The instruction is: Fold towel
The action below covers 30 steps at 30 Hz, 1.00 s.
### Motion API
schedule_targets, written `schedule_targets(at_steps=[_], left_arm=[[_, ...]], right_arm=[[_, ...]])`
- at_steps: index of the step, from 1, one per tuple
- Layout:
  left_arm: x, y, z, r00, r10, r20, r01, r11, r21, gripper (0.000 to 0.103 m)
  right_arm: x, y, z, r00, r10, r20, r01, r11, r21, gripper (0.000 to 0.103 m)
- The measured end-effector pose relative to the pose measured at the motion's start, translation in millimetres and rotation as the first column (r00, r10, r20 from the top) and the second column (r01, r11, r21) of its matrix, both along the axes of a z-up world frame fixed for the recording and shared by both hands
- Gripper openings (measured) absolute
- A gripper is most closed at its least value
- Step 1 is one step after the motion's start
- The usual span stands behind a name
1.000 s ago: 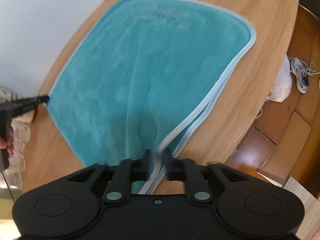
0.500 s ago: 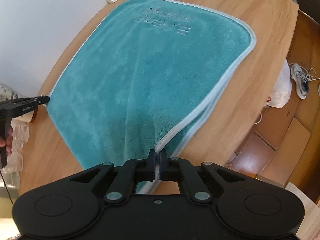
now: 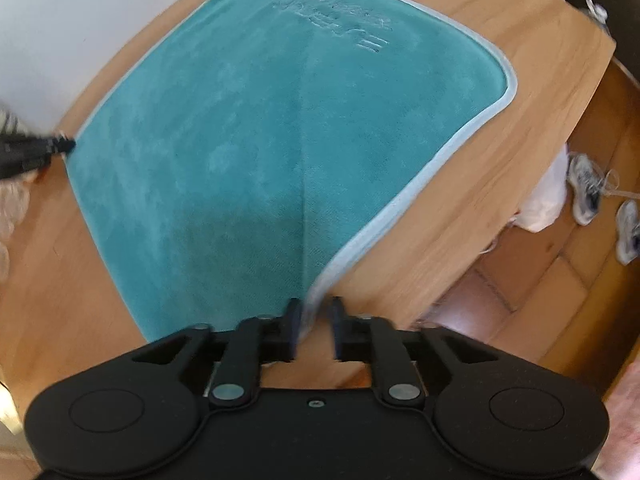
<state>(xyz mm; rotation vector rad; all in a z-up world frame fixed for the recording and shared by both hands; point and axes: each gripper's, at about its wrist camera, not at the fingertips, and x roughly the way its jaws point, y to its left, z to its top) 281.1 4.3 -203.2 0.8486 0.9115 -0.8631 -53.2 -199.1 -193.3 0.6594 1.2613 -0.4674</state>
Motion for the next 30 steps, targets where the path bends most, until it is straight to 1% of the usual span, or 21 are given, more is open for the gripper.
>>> schedule_targets(at_steps=[1, 2, 3, 4, 6, 8, 10, 13, 14, 16, 18, 20, 21, 22, 23, 24, 26, 27, 28, 29, 30], left_arm=[[0.8, 1.4, 3.9, 1.0, 0.012, 0.005, -0.012, 1.0, -0.002, 0.039], [1.5, 3.0, 8.1, 1.0, 0.024, 0.011, -0.024, 1.0, -0.004, 0.039], [1.1, 3.9, 11.4, 0.999, 0.029, 0.019, -0.029, 1.0, -0.005, 0.04], [0.0, 5.0, 16.9, 0.999, 0.039, 0.033, -0.039, 0.999, -0.007, 0.043], [-1.1, 5.7, 25.3, 0.997, 0.072, 0.04, -0.071, 0.997, -0.027, 0.051], [-4.5, 4.3, 37.5, 0.994, 0.112, -0.003, -0.111, 0.99, -0.088, 0.051], [-11.9, -0.8, 45.1, 0.991, 0.127, -0.028, -0.13, 0.983, -0.132, 0.052], [-23.4, -7.9, 46.3, 0.988, 0.129, -0.086, -0.142, 0.973, -0.181, 0.052], [-28.4, -11.7, 42.9, 0.988, 0.123, -0.097, -0.14, 0.972, -0.189, 0.052], [-36.3, -21.7, 31.6, 0.988, 0.123, -0.095, -0.137, 0.977, -0.162, 0.052], [-41.5, -28.3, 21.2, 0.988, 0.126, -0.093, -0.138, 0.981, -0.138, 0.052], [-42.7, -29.5, 9.1, 0.984, 0.156, -0.089, -0.165, 0.981, -0.102, 0.052], [-43.2, -30.1, 2.9, 0.981, 0.171, -0.086, -0.178, 0.98, -0.083, 0.054], [-41.0, -28.5, 0.4, 0.977, 0.196, -0.086, -0.203, 0.975, -0.087, 0.056], [-36.5, -27.2, -2.5, 0.969, 0.228, -0.094, -0.236, 0.968, -0.086, 0.057], [-33.3, -27.1, -3.2, 0.961, 0.262, -0.09, -0.268, 0.961, -0.074, 0.06], [-26.4, -25.5, -4.4, 0.941, 0.328, -0.077, -0.333, 0.942, -0.049, 0.061], [-23.2, -23.6, -4.0, 0.928, 0.36, -0.09, -0.365, 0.93, -0.046, 0.06], [-20.1, -21.9, -3.4, 0.914, 0.392, -0.106, -0.398, 0.916, -0.044, 0.06], [-19.0, -18.4, 0.6, 0.89, 0.439, -0.12, -0.447, 0.893, -0.049, 0.06], [-18.1, -14.6, 5.0, 0.862, 0.488, -0.135, -0.498, 0.865, -0.055, 0.061]], right_arm=[[-2.6, -4.3, 5.2, 1.0, 0.008, 0.007, -0.008, 1.0, -0.006, 0.026], [-3.2, -7.0, 7.7, 1.0, 0.013, 0.012, -0.013, 1.0, -0.023, 0.026], [-5.3, -14.9, 17.0, 0.999, 0.029, 0.018, -0.028, 0.995, -0.097, 0.028], [-5.0, -21.7, 21.0, 0.999, 0.037, 0.021, -0.034, 0.988, -0.152, 0.03], [-1.7, -39.4, 20.9, 0.999, 0.029, 0.02, -0.024, 0.975, -0.221, 0.031], [1.3, -60.2, 19.1, 1.0, -0.007, 0.03, 0.016, 0.952, -0.305, 0.031], [7.2, -78.6, 12.6, 0.999, -0.018, 0.041, 0.032, 0.935, -0.353, 0.031], [21.9, -90.9, 0.5, 0.997, 0.046, 0.058, -0.02, 0.919, -0.395, 0.031], [25.6, -91.1, -5.8, 0.997, 0.066, 0.031, -0.048, 0.911, -0.409, 0.031], [32.6, -91.5, -18.0, 0.994, 0.103, -0.023, -0.103, 0.895, -0.434, 0.031], [31.2, -91.6, -19.4, 0.992, 0.121, -0.016, -0.116, 0.89, -0.441, 0.032], [30.6, -94.1, -20.0, 0.99, 0.14, -0.019, -0.134, 0.889, -0.438, 0.032], [30.7, -96.4, -20.0, 0.988, 0.15, -0.024, -0.146, 0.891, -0.431, 0.032], [30.8, -98.7, -19.9, 0.987, 0.16, -0.029, -0.157, 0.892, -0.424, 0.032], [31.9, -100.6, -19.2, 0.986, 0.166, -0.027, -0.162, 0.894, -0.417, 0.032], [32.7, -109.2, -14.1, 0.984, 0.178, -0.005, -0.165, 0.903, -0.396, 0.033], [34.3, -126.2, -3.8, 0.979, 0.201, 0.041, -0.174, 0.919, -0.353, 0.033], [35.1, -134.7, 1.3, 0.975, 0.211, 0.064, -0.179, 0.926, -0.332, 0.035], [35.9, -143.3, 6.4, 0.971, 0.221, 0.088, -0.184, 0.933, -0.31, 0.035], [37.2, -152.1, 11.5, 0.966, 0.232, 0.111, -0.191, 0.938, -0.29, 0.035], [45.0, -164.1, 15.6, 0.957, 0.26, 0.125, -0.215, 0.932, -0.293, 0.036]])
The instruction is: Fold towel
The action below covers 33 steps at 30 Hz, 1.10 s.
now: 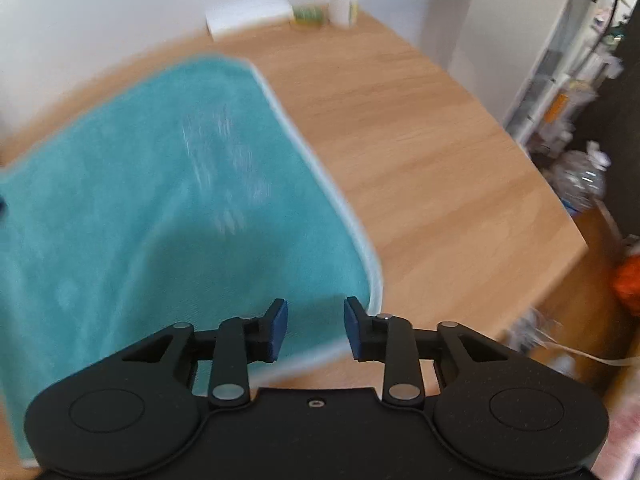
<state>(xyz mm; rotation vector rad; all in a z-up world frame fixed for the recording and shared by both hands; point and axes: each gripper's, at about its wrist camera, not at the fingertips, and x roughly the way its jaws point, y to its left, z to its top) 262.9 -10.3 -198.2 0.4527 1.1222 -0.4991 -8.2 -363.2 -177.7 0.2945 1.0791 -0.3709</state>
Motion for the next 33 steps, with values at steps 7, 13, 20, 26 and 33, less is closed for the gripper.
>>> schedule_targets(at_steps=[7, 13, 20, 26, 33], left_arm=[[-34.7, 7.4, 31.9, 0.949, 0.316, -0.021, -0.316, 0.944, -0.094, 0.079], [-66.4, -2.7, 35.3, 0.923, 0.382, 0.042, -0.382, 0.924, -0.012, 0.088], [-85.6, -4.7, 21.4, 0.872, 0.49, 0.017, -0.49, 0.869, 0.07, 0.088], [-93.6, -8.2, 12.2, 0.88, 0.475, 0.01, -0.474, 0.875, 0.098, 0.087], [-99.5, -4.6, 13.0, 0.886, 0.463, -0.027, -0.46, 0.885, 0.073, 0.027]], right_arm=[[96.1, -62.2, 7.7, 0.956, 0.29, 0.052, -0.286, 0.956, -0.071, 0.043], [190.2, -61.3, -14.7, 0.863, 0.494, 0.103, -0.493, 0.869, -0.034, 0.046], [248.5, -38.8, -40.5, 0.788, 0.609, 0.09, -0.61, 0.792, -0.016, 0.046], [261.7, -23.4, -39.3, 0.711, 0.696, 0.099, -0.7, 0.714, 0.01, 0.008], [262.6, -12.5, -19.5, 0.682, 0.707, 0.187, -0.728, 0.682, 0.074, 0.005]])
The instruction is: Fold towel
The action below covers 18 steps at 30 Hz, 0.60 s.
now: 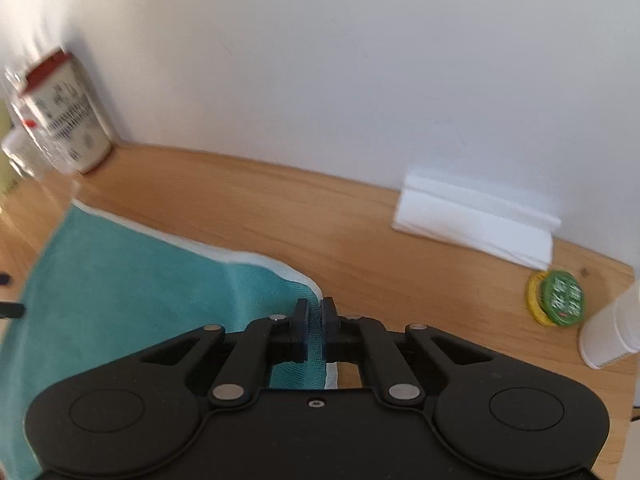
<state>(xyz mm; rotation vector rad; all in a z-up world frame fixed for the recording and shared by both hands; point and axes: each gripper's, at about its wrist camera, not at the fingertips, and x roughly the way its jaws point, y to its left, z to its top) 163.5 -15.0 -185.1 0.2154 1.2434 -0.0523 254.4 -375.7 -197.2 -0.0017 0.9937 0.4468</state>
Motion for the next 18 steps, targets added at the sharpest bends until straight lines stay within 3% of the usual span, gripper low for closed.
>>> schedule_targets(at_steps=[5, 6, 10, 12, 14, 18], left_arm=[[4.3, 6.2, 10.5, 0.999, 0.016, 0.039, -0.016, 1.0, -0.004, 0.029], [6.4, 6.7, 12.0, 0.999, 0.017, 0.047, -0.017, 1.0, -0.005, 0.036], [27.9, 5.3, 24.0, 0.988, -0.035, 0.152, 0.038, 0.999, -0.011, 0.083], [35.5, 3.8, 27.0, 0.977, -0.07, 0.202, 0.07, 0.998, 0.003, 0.093], [52.6, 0.7, 24.8, 0.956, -0.148, 0.255, 0.14, 0.989, 0.048, 0.093], [73.4, -4.7, 16.9, 0.928, -0.26, 0.268, 0.256, 0.965, 0.051, 0.093]], right_arm=[[-6.0, 12.8, 22.4, 0.997, 0.015, 0.071, -0.017, 1.0, 0.02, 0.005], [-8.7, 14.4, 28.7, 0.996, 0.015, 0.086, -0.018, 0.999, 0.044, 0.005], [-11.1, 26.0, 36.1, 0.995, 0.041, 0.094, -0.047, 0.997, 0.066, 0.005], [-9.2, 26.1, 33.4, 0.995, 0.021, 0.094, -0.029, 0.996, 0.082, 0.005], [-7.0, 24.3, 28.0, 0.996, 0.001, 0.085, -0.008, 0.996, 0.086, 0.005], [-0.8, 17.3, 14.0, 0.998, -0.039, 0.045, 0.036, 0.996, 0.078, 0.005]])
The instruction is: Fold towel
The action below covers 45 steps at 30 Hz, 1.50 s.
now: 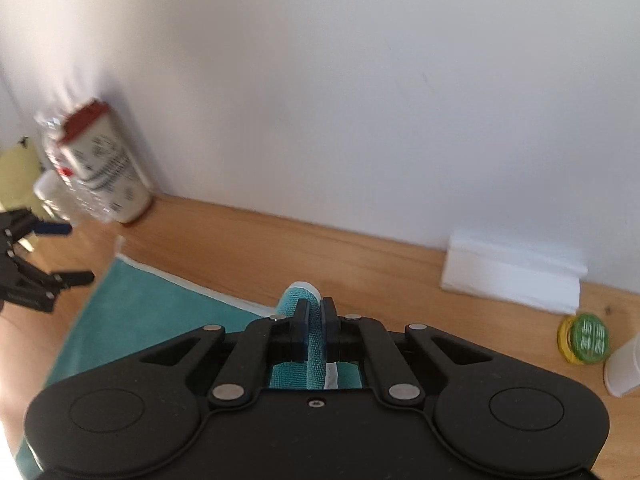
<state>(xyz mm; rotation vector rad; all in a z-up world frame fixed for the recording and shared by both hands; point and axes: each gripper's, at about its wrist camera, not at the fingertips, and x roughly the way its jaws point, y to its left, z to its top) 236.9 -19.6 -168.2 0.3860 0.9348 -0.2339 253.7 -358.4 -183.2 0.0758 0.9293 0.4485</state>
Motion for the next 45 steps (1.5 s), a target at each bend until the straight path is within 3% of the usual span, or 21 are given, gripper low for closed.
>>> schedule_targets(at_steps=[3, 5, 6, 12, 13, 16, 18, 22, 25, 32, 36, 38, 39, 40, 42, 45], left_arm=[[14.1, -6.3, -8.9, 0.995, -0.097, -0.02, 0.097, 0.995, -0.005, 0.092], [19.1, -8.6, -13.4, 0.989, -0.145, -0.035, 0.145, 0.989, -0.015, 0.086], [21.3, -10.0, -15.4, 0.985, -0.169, -0.046, 0.168, 0.986, -0.02, 0.077], [36.9, -15.6, -30.2, 0.947, -0.29, -0.139, 0.289, 0.957, -0.027, 0.055], [40.1, -14.9, -32.1, 0.938, -0.305, -0.164, 0.3, 0.952, -0.055, 0.042], [45.4, -15.7, -33.6, 0.921, -0.337, -0.194, 0.323, 0.941, -0.101, 0.022], [45.7, -17.4, -34.5, 0.916, -0.351, -0.196, 0.339, 0.936, -0.094, 0.005], [48.2, -14.3, -31.5, 0.918, -0.346, -0.194, 0.328, 0.937, -0.119, 0.0], [46.3, -4.1, -25.5, 0.933, -0.318, -0.171, 0.298, 0.945, -0.135, 0.0], [41.0, 17.6, -2.2, 0.94, -0.303, -0.156, 0.278, 0.947, -0.164, 0.0], [45.9, 14.4, -5.2, 0.941, -0.299, -0.157, 0.28, 0.951, -0.13, 0.003], [48.9, 8.7, -10.8, 0.931, -0.323, -0.173, 0.305, 0.945, -0.12, 0.008], [49.0, 5.0, -13.3, 0.923, -0.342, -0.177, 0.326, 0.938, -0.114, 0.018], [49.0, 1.4, -15.7, 0.914, -0.363, -0.181, 0.348, 0.931, -0.11, 0.036], [48.7, -4.3, -19.0, 0.904, -0.39, -0.177, 0.379, 0.921, -0.094, 0.051], [50.9, -8.5, -22.6, 0.89, -0.416, -0.187, 0.401, 0.909, -0.115, 0.049]], right_arm=[[-4.8, -6.1, 1.0, 1.0, -0.014, -0.006, 0.014, 0.999, 0.031, 0.005], [-8.3, -7.6, 2.0, 1.0, -0.01, -0.012, 0.01, 0.999, 0.042, 0.005], [-9.8, -8.5, 1.9, 1.0, -0.008, -0.019, 0.009, 0.999, 0.041, 0.005], [-10.6, -13.3, 0.1, 0.999, -0.021, -0.044, 0.022, 0.999, 0.041, 0.005], [-10.5, -13.4, -0.5, 0.999, -0.025, -0.046, 0.027, 0.999, 0.039, 0.005], [-10.4, -13.0, -1.1, 0.998, -0.032, -0.052, 0.033, 0.999, 0.035, 0.005], [-10.2, -13.1, -1.7, 0.998, -0.038, -0.055, 0.039, 0.999, 0.033, 0.005], [-11.3, -14.0, -1.2, 0.997, -0.053, -0.057, 0.055, 0.998, 0.032, 0.006], [-13.9, -17.8, 1.6, 0.995, -0.078, -0.054, 0.081, 0.995, 0.056, 0.006], [-21.0, -20.3, 14.1, 0.996, -0.085, -0.039, 0.089, 0.989, 0.117, 0.006], [-25.2, -18.0, 22.1, 0.997, -0.066, -0.025, 0.069, 0.987, 0.148, 0.006], [-26.8, -18.0, 24.5, 0.998, -0.051, -0.029, 0.055, 0.982, 0.179, 0.006], [-29.1, -19.2, 28.3, 0.999, -0.034, -0.029, 0.039, 0.975, 0.22, 0.006], [-31.0, -20.3, 31.8, 0.999, -0.024, -0.024, 0.029, 0.968, 0.248, 0.006], [-34.9, -23.4, 41.9, 1.0, -0.003, -0.014, 0.007, 0.952, 0.307, 0.006], [-40.7, -29.2, 58.2, 1.0, 0.015, 0.008, -0.017, 0.919, 0.393, 0.006]])
